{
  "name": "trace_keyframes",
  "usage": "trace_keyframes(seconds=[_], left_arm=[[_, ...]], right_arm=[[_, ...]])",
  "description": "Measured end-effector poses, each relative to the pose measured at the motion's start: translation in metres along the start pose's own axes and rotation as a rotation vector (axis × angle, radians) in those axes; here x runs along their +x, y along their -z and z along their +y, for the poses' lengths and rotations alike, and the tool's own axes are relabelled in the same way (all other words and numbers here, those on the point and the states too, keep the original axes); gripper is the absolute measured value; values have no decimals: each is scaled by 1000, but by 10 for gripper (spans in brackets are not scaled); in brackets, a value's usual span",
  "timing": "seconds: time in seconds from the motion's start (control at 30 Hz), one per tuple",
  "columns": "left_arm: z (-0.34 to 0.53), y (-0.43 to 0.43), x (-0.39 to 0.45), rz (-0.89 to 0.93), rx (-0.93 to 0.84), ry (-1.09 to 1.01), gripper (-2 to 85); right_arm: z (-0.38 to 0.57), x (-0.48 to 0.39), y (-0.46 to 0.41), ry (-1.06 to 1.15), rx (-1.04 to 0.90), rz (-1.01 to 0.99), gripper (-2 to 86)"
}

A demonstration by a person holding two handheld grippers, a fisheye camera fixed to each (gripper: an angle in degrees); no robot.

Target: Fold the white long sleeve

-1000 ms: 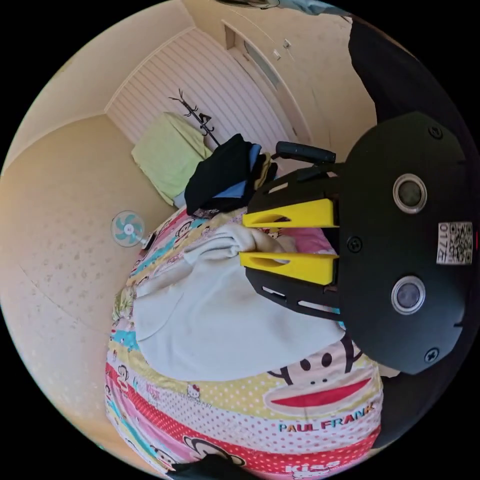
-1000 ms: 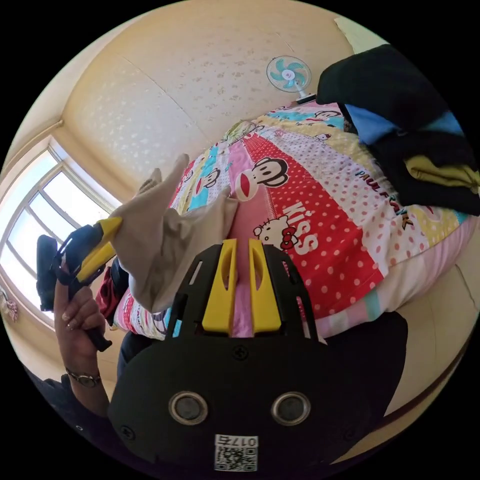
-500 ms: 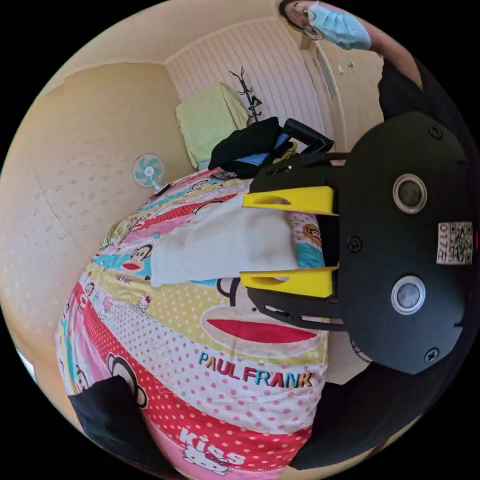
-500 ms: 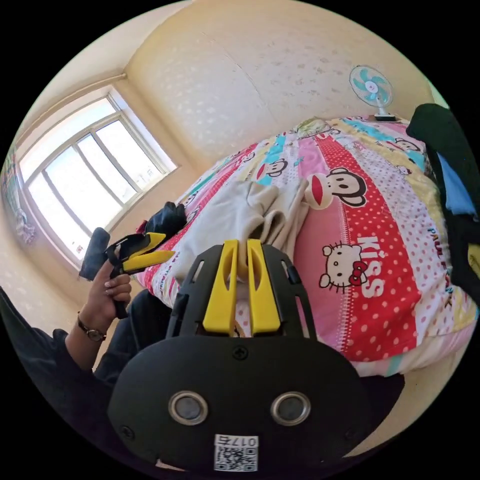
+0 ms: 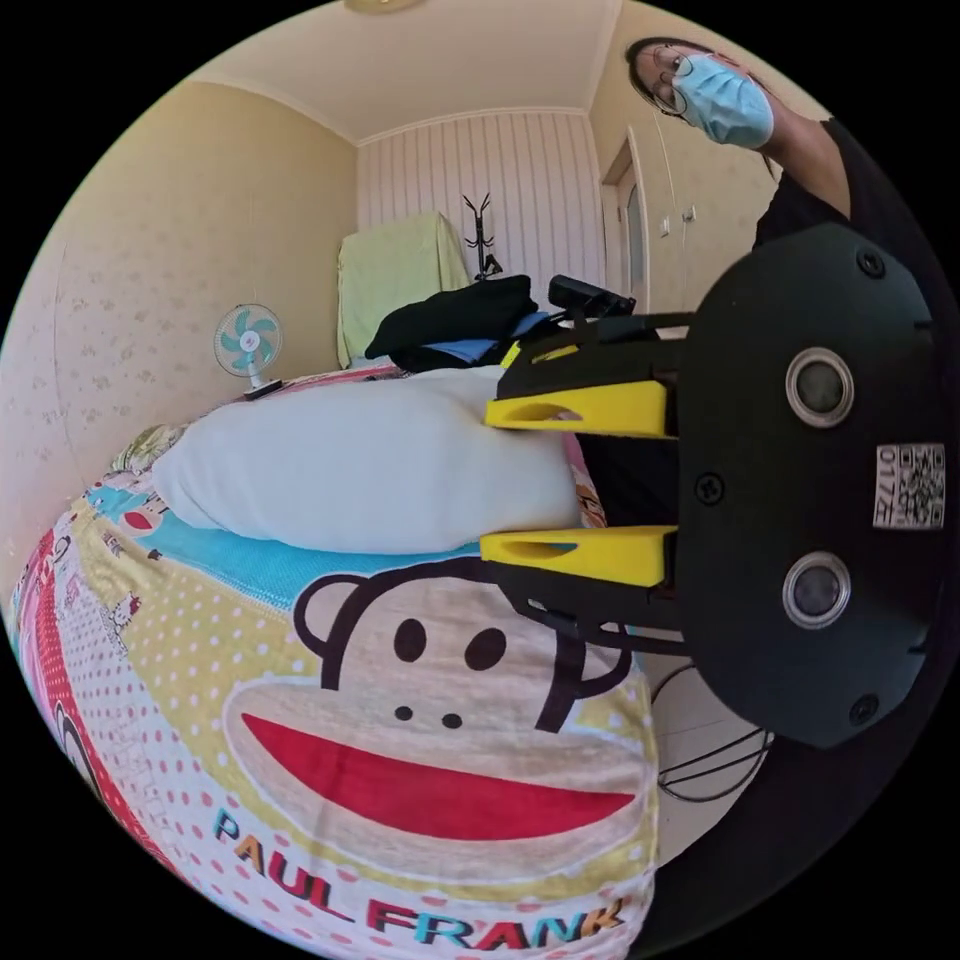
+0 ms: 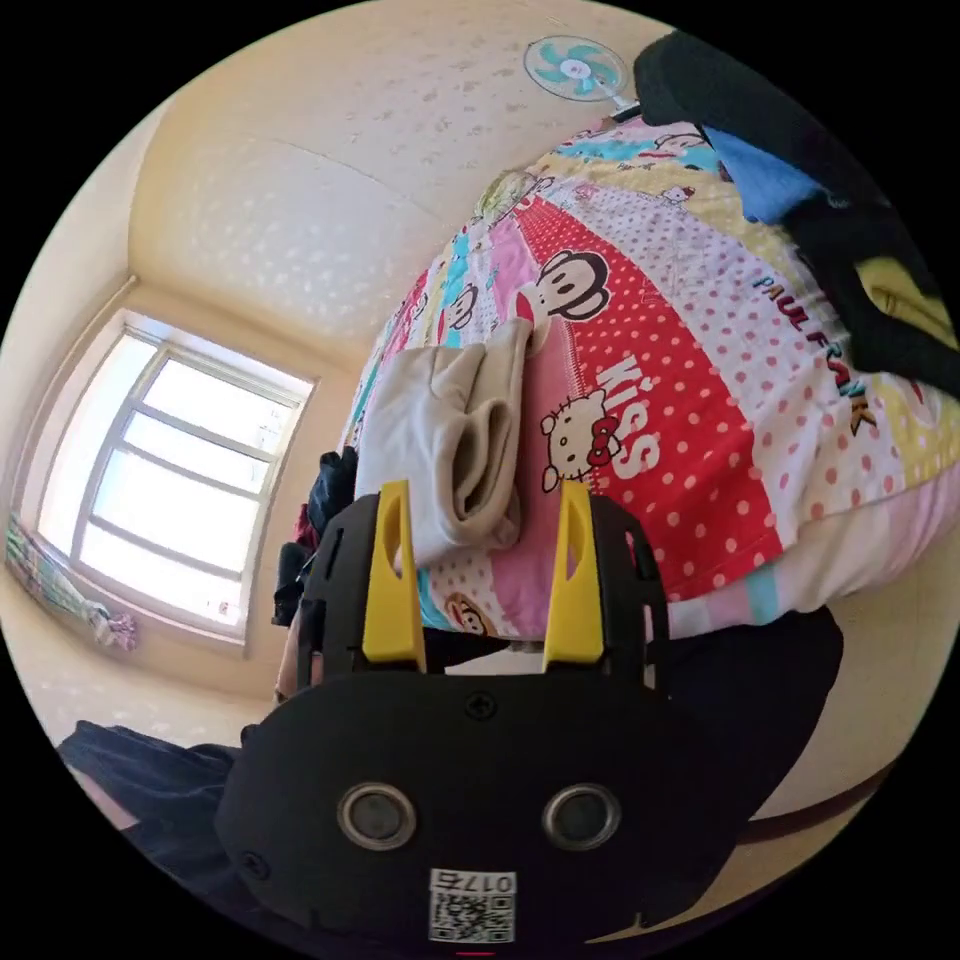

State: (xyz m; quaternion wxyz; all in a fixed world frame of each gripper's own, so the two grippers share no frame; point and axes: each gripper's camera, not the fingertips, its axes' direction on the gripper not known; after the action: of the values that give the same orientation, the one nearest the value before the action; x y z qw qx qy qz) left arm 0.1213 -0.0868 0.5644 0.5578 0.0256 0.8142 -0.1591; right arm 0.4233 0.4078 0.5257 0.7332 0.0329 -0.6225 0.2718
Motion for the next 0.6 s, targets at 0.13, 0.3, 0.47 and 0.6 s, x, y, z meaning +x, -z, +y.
trace_keyframes(seconds=[0.13,0.3,0.47,0.6], left_arm=[[9,10,10,67,-3,-1,103],[39,8,47,87,-82,-108,81],[72,11,54,4,-122,-182,80],[79,46,40,5,-138,-250,98]], right_arm=[[12,60,15,-264,-109,-485,256],[25,73,-13,-415,-169,-724,274],[-9,58,-46,-371,-128,-762,245],[-18,43,-35,-263,-70,-808,223]])
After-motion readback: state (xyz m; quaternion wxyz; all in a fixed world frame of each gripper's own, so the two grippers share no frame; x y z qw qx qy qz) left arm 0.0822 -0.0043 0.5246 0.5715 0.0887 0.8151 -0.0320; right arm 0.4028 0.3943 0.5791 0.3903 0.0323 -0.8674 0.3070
